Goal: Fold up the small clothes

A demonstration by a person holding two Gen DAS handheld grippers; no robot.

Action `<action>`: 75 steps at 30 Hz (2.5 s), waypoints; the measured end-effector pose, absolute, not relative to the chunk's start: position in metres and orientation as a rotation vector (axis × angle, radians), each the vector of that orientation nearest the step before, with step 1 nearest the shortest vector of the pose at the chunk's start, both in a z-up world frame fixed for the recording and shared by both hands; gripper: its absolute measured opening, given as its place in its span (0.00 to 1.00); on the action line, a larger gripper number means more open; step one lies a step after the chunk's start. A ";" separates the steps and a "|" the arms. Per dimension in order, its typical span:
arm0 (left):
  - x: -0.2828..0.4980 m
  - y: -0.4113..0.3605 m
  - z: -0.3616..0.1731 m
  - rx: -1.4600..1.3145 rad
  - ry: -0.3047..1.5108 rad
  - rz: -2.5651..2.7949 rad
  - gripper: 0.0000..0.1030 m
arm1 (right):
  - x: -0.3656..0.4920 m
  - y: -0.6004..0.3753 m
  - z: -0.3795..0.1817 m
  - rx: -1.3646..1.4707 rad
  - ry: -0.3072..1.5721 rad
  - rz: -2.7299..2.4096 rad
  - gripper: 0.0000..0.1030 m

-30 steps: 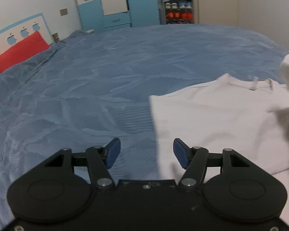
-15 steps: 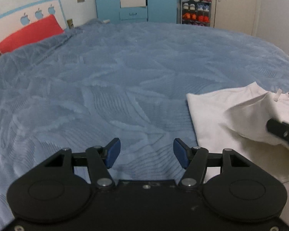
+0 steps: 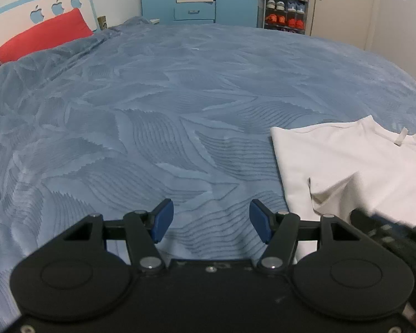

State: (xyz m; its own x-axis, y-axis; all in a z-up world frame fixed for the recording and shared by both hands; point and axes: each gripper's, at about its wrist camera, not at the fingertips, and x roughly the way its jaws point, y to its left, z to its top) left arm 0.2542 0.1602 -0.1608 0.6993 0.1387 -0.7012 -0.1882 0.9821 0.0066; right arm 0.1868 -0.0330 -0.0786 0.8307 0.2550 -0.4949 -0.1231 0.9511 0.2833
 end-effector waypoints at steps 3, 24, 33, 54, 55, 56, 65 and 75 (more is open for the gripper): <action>0.254 0.158 -0.165 -0.056 0.794 0.183 0.60 | 0.203 -0.026 -0.107 0.217 0.661 0.223 0.10; 0.200 0.147 -0.151 -0.080 0.859 0.107 0.60 | 0.164 -0.090 -0.054 0.253 0.533 0.315 0.38; 0.097 0.116 -0.130 -0.004 0.925 0.074 0.61 | 0.017 -0.234 0.028 0.062 0.458 0.174 0.90; 0.044 0.115 -0.170 -0.077 0.960 0.042 0.03 | -0.079 -0.280 -0.074 0.258 0.751 -0.039 0.06; 0.039 0.114 -0.158 -0.064 0.906 0.037 0.03 | -0.084 -0.279 -0.066 0.259 0.712 -0.032 0.05; 0.037 0.113 -0.149 -0.047 0.873 0.033 0.03 | -0.087 -0.279 -0.057 0.261 0.678 -0.023 0.05; 0.056 0.125 -0.088 -0.061 0.692 0.017 0.03 | -0.071 -0.289 -0.007 0.238 0.456 -0.021 0.05; 0.176 0.117 -0.180 -0.066 0.813 0.064 0.03 | 0.029 -0.303 -0.084 0.229 0.545 -0.112 0.06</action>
